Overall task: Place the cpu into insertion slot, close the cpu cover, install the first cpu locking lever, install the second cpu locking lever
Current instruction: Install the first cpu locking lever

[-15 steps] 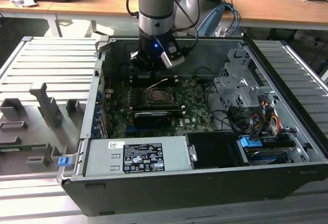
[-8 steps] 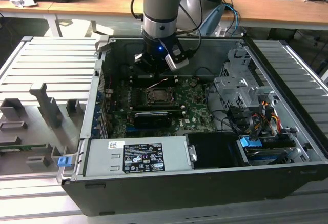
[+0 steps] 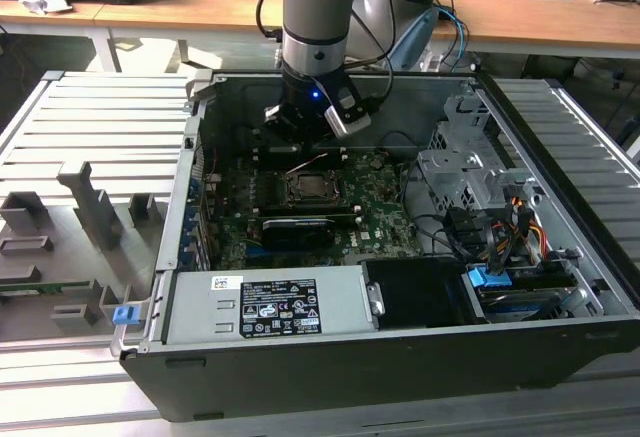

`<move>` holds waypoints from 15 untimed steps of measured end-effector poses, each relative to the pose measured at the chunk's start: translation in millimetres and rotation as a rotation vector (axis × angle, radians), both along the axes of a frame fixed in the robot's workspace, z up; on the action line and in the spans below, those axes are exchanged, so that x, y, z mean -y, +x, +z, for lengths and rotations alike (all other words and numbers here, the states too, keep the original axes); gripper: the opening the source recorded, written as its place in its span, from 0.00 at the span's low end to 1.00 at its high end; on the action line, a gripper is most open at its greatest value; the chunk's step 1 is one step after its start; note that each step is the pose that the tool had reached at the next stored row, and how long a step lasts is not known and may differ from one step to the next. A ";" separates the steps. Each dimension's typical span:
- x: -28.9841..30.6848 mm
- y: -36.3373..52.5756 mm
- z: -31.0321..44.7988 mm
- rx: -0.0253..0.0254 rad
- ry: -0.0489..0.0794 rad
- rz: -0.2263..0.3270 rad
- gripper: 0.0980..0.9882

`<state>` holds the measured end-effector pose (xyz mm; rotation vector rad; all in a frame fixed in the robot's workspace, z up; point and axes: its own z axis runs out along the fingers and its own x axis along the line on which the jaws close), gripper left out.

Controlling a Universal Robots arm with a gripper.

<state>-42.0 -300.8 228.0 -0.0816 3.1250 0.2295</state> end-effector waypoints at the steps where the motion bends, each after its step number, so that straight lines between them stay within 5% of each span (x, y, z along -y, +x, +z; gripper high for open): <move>1: -0.6 0.8 -0.4 0.0000 0.000 0.000 0.01; 15: -5.3 15.7 -9.0 0.0000 0.000 0.000 0.01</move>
